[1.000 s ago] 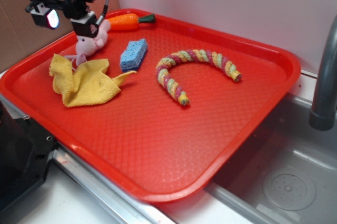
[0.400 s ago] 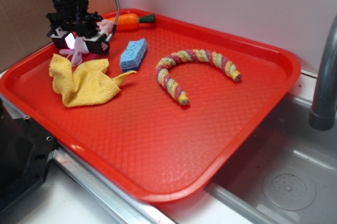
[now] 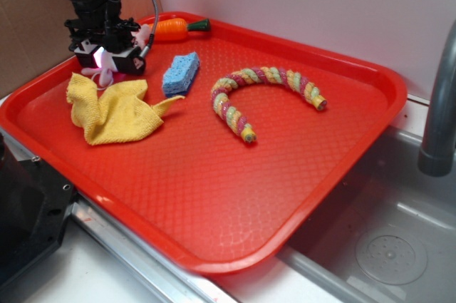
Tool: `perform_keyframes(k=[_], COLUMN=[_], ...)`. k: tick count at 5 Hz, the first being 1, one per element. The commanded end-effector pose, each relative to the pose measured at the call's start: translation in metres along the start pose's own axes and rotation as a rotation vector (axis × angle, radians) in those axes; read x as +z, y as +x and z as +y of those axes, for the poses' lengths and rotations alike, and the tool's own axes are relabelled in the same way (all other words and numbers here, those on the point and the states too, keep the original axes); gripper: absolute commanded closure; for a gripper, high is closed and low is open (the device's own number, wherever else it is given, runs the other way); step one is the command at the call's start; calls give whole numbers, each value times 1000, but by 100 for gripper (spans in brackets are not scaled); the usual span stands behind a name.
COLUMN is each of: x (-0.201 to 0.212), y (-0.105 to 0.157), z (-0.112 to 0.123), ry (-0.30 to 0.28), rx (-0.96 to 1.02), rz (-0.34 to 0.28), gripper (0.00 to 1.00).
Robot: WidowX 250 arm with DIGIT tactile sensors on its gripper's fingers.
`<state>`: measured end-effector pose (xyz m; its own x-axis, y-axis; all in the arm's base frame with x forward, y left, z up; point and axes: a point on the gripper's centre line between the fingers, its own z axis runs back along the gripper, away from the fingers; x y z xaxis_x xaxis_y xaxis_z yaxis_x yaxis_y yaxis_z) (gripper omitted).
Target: Grab the pink bunny.
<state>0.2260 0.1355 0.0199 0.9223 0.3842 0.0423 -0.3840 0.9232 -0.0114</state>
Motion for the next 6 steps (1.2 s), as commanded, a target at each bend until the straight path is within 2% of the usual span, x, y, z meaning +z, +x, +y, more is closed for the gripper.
perform_keyframes(k=[1,2,3,4,5,6], x=[81,122,156,186,196,188], y=[-10,-35,-62,-84,-100,-97], z=[-37,-71,-104,-124,-131,-125], ry=[106,44,-48,-111,-126,-123], rx=[-50,-133,-201,-252,-264,-258], rz=[-100,-64,-69,-62,-74,-54], gripper=[100,100,100,100,100,100])
